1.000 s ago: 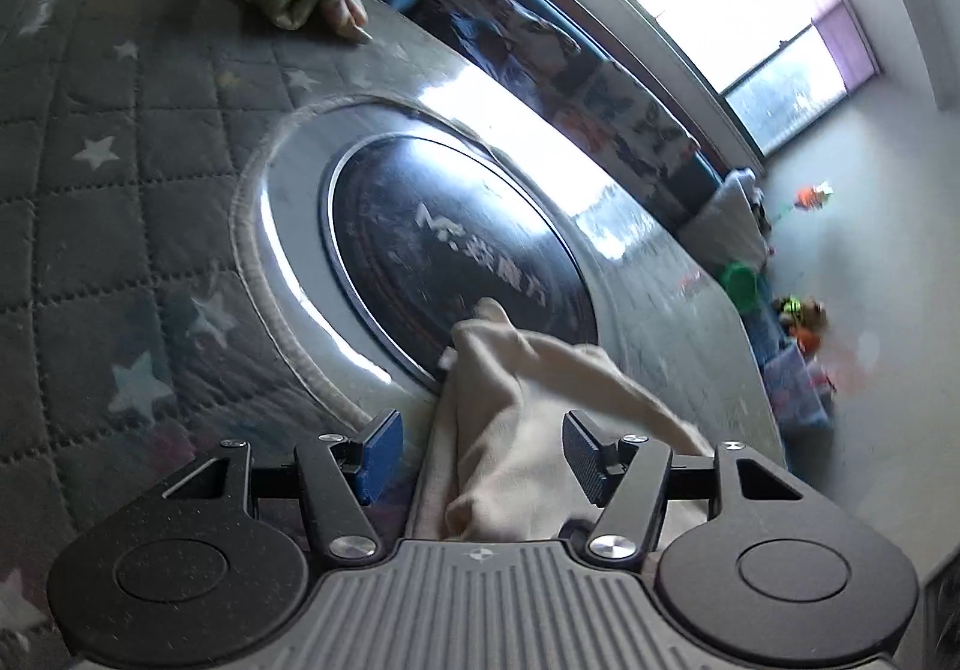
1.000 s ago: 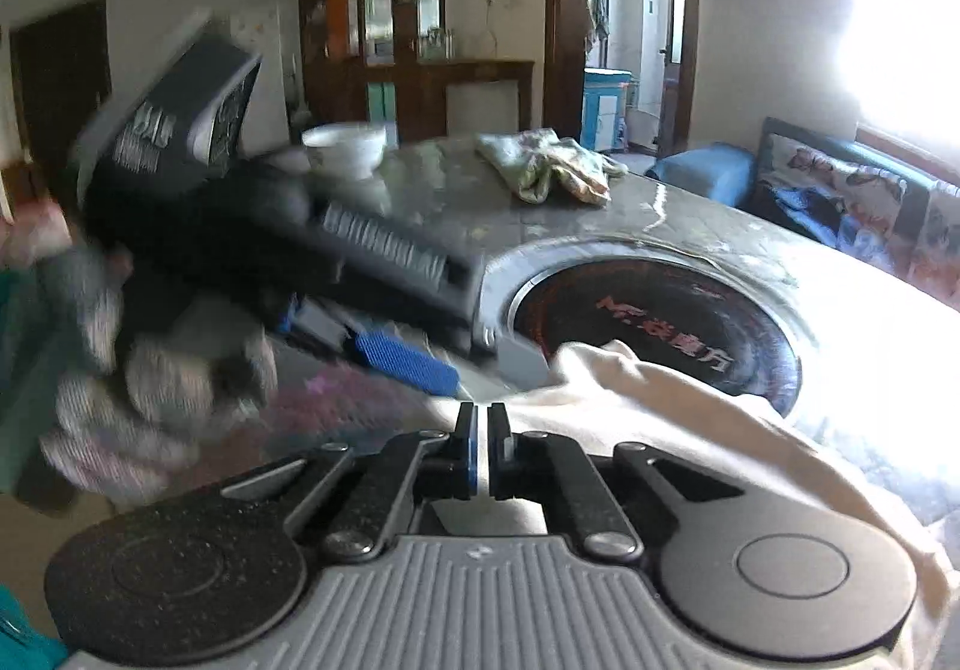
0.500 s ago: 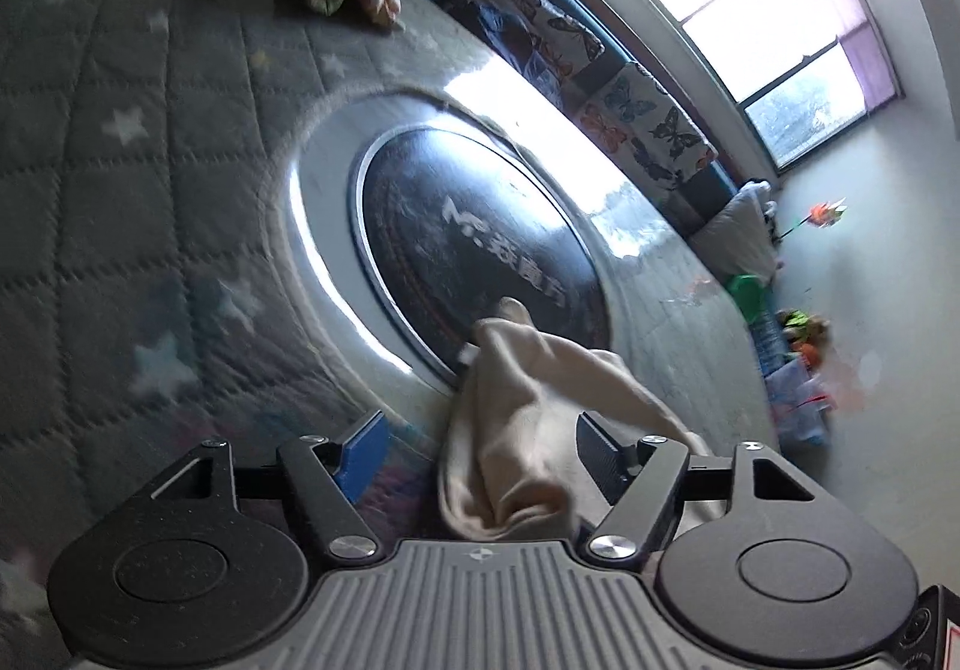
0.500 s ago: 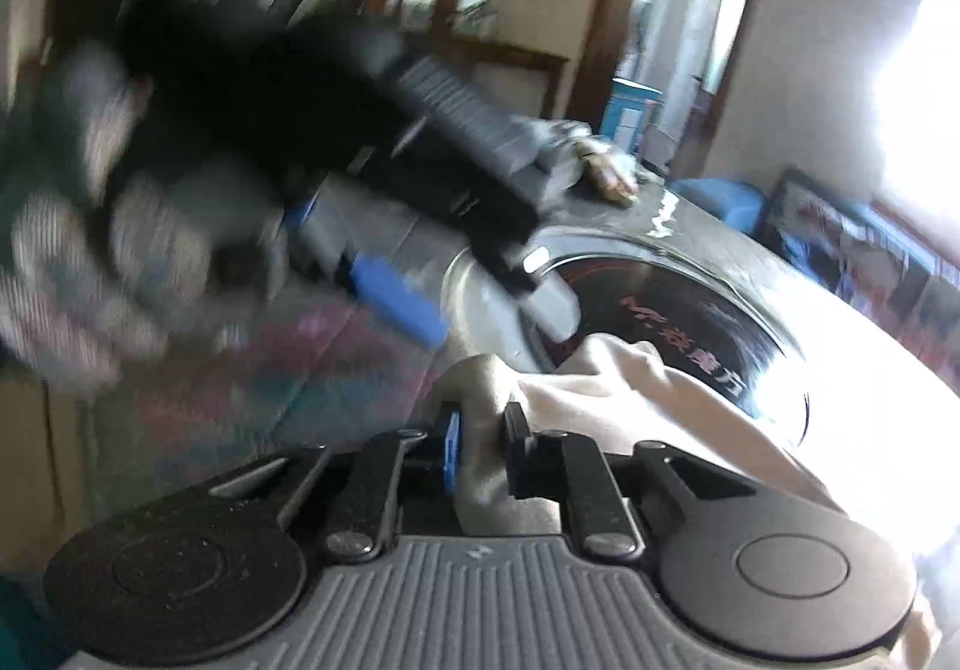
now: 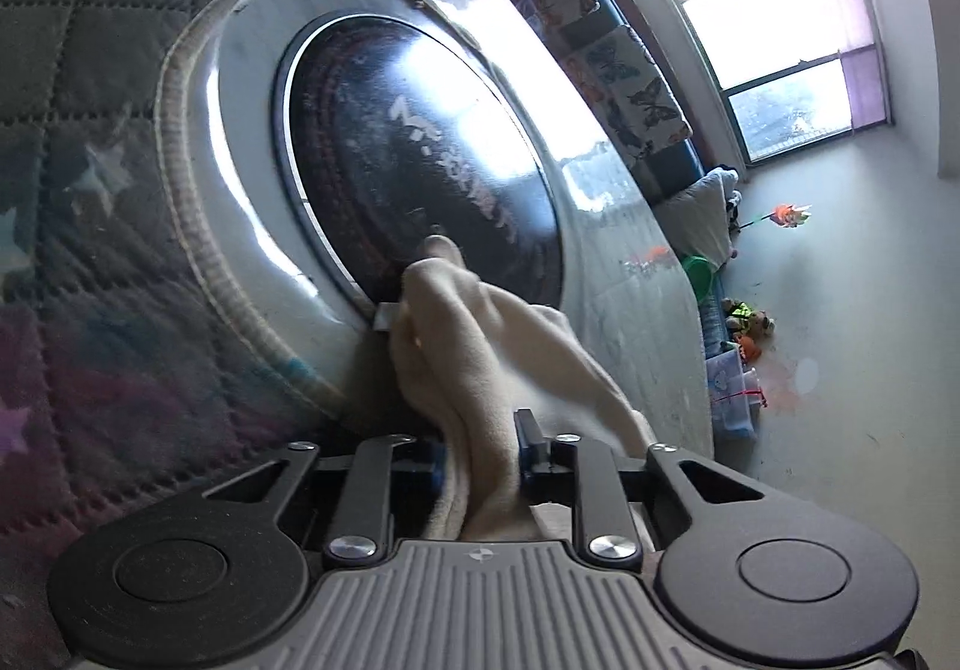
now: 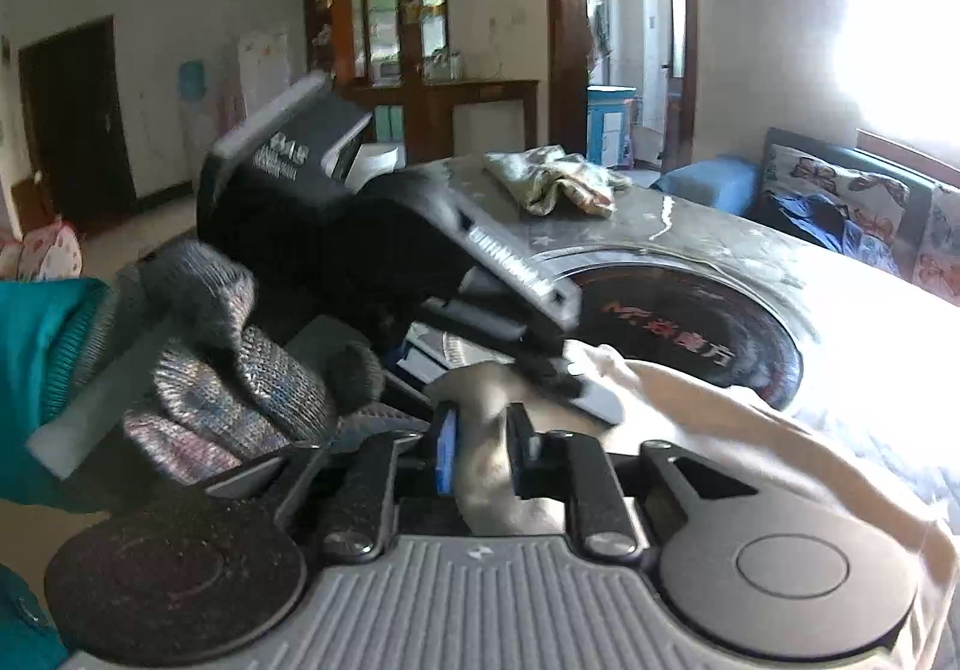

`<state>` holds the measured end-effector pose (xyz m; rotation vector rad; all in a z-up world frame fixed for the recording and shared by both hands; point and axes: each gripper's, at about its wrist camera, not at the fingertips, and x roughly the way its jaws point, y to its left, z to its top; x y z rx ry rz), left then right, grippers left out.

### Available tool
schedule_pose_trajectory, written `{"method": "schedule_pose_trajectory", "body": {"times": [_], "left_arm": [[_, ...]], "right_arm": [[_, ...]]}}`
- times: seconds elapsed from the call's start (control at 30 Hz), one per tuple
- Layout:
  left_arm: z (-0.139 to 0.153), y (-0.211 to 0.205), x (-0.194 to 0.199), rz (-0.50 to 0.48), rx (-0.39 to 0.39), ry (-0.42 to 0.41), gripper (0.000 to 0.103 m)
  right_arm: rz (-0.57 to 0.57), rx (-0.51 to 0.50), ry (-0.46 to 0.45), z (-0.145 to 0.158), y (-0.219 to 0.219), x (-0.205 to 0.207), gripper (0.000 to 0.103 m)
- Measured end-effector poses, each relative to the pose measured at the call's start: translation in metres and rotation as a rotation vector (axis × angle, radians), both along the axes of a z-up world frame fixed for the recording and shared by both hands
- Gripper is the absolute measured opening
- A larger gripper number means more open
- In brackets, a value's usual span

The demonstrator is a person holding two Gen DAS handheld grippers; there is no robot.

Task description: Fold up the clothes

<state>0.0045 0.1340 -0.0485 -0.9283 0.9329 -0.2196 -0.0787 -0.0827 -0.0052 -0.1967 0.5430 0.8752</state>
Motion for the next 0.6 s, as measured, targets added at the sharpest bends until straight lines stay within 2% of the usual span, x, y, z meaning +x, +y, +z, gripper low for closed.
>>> {"method": "schedule_pose_trajectory", "body": {"times": [0.07, 0.17, 0.37, 0.6], "left_arm": [[0.001, 0.001, -0.001, -0.008, 0.024, -0.012, 0.019], [0.005, -0.004, -0.002, -0.02, 0.072, -0.033, 0.019], [0.014, -0.018, -0.003, -0.049, 0.177, -0.068, 0.019], [0.02, -0.03, -0.002, -0.066, 0.267, -0.089, 0.019]], "right_arm": [[-0.054, 0.017, 0.001, 0.002, -0.018, -0.002, 0.023], [-0.194, 0.031, -0.004, 0.003, -0.054, 0.005, 0.04], [-0.532, 0.023, 0.04, -0.011, -0.138, 0.037, 0.045], [-0.662, 0.141, 0.197, -0.039, -0.18, 0.076, 0.049]]}}
